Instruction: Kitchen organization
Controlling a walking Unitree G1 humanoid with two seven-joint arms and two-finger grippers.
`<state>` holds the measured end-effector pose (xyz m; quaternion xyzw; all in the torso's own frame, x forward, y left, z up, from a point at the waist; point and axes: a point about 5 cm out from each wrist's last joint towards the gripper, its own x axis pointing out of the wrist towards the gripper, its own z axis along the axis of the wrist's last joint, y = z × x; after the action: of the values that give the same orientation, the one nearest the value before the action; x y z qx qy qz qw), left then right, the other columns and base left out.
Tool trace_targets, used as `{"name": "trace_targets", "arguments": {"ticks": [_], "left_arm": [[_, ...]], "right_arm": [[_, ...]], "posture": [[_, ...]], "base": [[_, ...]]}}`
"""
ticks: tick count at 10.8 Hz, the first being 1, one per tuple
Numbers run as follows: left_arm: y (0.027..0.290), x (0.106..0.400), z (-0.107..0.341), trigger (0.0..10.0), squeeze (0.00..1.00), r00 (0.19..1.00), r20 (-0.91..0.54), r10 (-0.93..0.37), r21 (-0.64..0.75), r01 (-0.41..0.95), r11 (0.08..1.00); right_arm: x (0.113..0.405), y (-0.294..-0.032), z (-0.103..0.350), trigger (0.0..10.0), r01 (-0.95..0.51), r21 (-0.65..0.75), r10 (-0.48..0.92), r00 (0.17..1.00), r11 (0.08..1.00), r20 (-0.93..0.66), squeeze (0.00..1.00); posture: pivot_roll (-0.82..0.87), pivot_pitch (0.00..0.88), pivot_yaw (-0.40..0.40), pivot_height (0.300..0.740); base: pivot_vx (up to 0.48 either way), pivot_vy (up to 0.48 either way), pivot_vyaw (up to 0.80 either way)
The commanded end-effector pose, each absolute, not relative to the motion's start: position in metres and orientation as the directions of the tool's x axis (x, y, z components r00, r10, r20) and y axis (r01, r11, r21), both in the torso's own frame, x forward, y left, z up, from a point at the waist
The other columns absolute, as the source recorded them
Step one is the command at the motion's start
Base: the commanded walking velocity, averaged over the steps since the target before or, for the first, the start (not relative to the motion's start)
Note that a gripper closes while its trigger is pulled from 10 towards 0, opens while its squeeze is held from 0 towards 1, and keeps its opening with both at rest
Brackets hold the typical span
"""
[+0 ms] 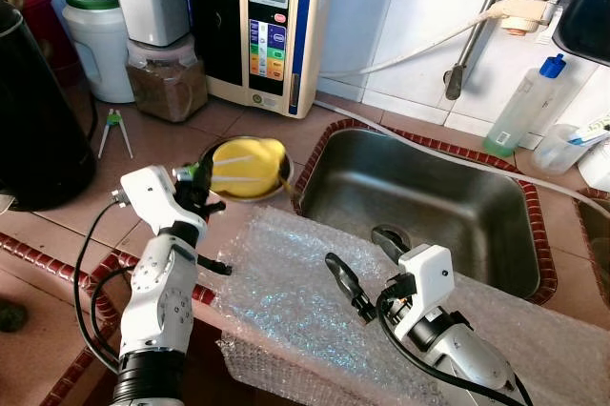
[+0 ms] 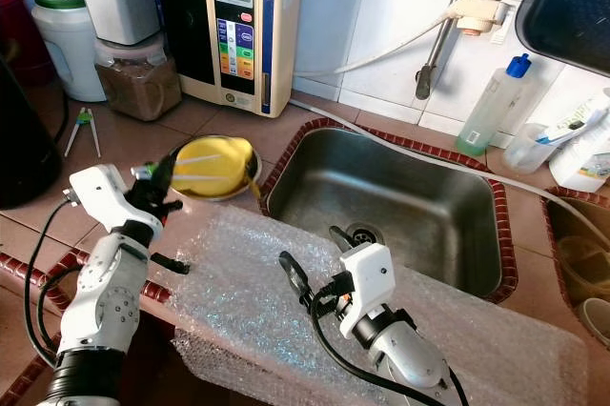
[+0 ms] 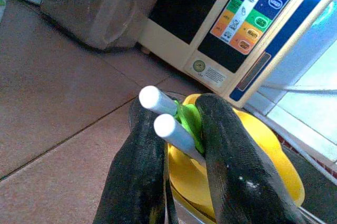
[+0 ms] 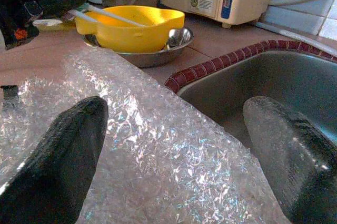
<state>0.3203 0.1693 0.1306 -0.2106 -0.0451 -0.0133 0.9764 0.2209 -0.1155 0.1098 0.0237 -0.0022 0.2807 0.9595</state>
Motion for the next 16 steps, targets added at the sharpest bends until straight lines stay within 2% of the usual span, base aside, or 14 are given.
{"name": "trace_targets", "arguments": {"ticks": [1, 5, 7, 10, 12, 14, 15, 16], "left_arm": [[0.165, 0.321, 0.134, 0.0, 0.0, 0.995, 0.101, -0.025, -0.412, 0.065, 0.909], [0.164, 0.321, 0.138, 0.0, 0.0, 0.992, 0.12, -0.037, -0.443, 0.087, 0.892], [0.165, 0.318, 0.143, 0.0, 0.0, 0.985, 0.155, -0.071, -0.502, 0.141, 0.854], [0.164, 0.315, 0.156, 0.0, 0.0, 0.967, 0.239, -0.09, -0.453, 0.193, 0.871], [0.164, 0.316, 0.155, 0.0, 0.0, 0.967, 0.235, -0.095, -0.452, 0.195, 0.87], [0.152, 0.313, 0.161, 0.0, 0.0, 0.935, 0.284, -0.212, -0.393, 0.315, 0.864], [0.143, 0.311, 0.167, 0.0, 0.0, 0.899, 0.315, -0.305, -0.352, 0.409, 0.842], [0.139, 0.31, 0.17, 0.0, 0.0, 0.886, 0.328, -0.328, -0.335, 0.434, 0.836]], "right_arm": [[0.222, -0.119, 0.11, 10.0, -0.54, 0.029, 0.54, 0.842, 0.841, 0.012, 0.0], [0.221, -0.118, 0.108, 10.0, -0.545, 0.025, 0.546, 0.838, 0.838, 0.006, 0.0], [0.221, -0.118, 0.107, 10.0, -0.548, 0.019, 0.548, 0.836, 0.836, -0.001, 0.0], [0.22, -0.119, 0.105, 10.0, -0.553, -0.003, 0.553, 0.833, 0.833, -0.015, 0.0], [0.219, -0.119, 0.104, 10.0, -0.555, -0.01, 0.554, 0.832, 0.832, -0.017, 0.0], [0.221, -0.12, 0.107, 10.0, -0.542, -0.059, 0.542, 0.84, 0.838, -0.009, 0.0], [0.224, -0.122, 0.11, 10.0, -0.519, -0.137, 0.523, 0.852, 0.844, -0.008, 0.0], [0.227, -0.123, 0.112, 10.0, -0.51, -0.176, 0.518, 0.855, 0.842, -0.003, 0.0]], "posture": [[0.05, 0.0, -0.067, 0.74], [0.06, 0.0, -0.067, 0.74], [0.06, 0.0, -0.07, 0.74], [0.06, 0.0, -0.078, 0.74], [0.06, 0.0, -0.076, 0.74], [0.06, 0.0, -0.076, 0.74], [0.06, 0.0, -0.077, 0.74], [0.05, 0.0, -0.076, 0.74]], "base": [[0.0, 0.0, 0.0], [0.0, 0.0, 0.0], [0.0, 0.0, 0.0], [0.0, 0.0, 0.0], [0.0, 0.0, 0.0], [0.0, 0.0, 0.0], [0.0, 0.0, 0.0], [0.0, 0.0, 0.0]]}}
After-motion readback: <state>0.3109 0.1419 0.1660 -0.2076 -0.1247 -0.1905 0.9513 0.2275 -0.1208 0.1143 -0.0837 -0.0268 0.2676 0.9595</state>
